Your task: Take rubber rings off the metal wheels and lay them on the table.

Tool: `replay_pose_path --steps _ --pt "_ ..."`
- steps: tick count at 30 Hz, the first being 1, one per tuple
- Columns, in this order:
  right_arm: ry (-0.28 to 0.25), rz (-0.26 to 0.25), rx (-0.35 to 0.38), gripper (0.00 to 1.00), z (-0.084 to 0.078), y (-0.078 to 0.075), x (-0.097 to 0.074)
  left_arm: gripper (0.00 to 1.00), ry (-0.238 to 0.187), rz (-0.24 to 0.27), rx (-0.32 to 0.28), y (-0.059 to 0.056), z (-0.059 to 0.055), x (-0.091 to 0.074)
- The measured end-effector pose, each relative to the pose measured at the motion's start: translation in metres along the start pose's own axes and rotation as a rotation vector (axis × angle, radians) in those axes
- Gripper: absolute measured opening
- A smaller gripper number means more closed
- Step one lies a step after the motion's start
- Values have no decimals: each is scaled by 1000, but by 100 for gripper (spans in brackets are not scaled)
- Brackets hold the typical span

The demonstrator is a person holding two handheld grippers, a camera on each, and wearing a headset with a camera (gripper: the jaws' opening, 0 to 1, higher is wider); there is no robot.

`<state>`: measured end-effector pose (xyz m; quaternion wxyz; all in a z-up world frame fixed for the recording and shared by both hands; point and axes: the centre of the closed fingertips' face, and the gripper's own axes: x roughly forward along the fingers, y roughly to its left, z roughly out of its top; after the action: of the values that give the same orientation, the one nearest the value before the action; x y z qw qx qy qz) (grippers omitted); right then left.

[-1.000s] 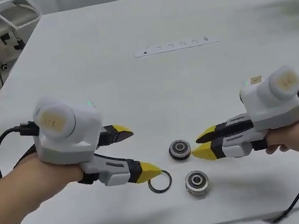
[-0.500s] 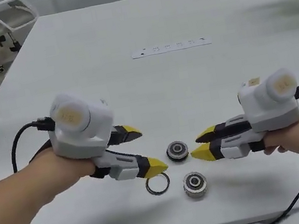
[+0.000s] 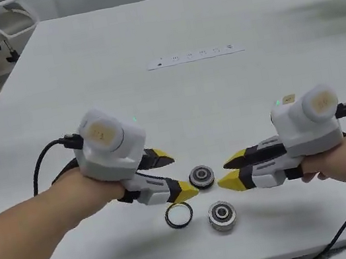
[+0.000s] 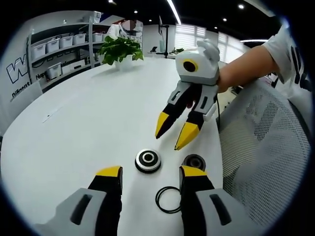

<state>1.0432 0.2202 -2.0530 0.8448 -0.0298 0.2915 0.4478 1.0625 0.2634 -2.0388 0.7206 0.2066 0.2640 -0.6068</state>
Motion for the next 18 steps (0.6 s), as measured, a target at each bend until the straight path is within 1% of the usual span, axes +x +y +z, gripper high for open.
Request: replay_pose_path --steps 4,10,18 --pt "0 1 3 24 -1 0 0 40 10 -11 -5 -1 0 6" --pt "4 2 -1 24 -2 0 1 37 1 -24 -34 -3 3 13" --pt "10 5 -4 24 -4 1 2 29 -2 -36 -61 -1 4 23"
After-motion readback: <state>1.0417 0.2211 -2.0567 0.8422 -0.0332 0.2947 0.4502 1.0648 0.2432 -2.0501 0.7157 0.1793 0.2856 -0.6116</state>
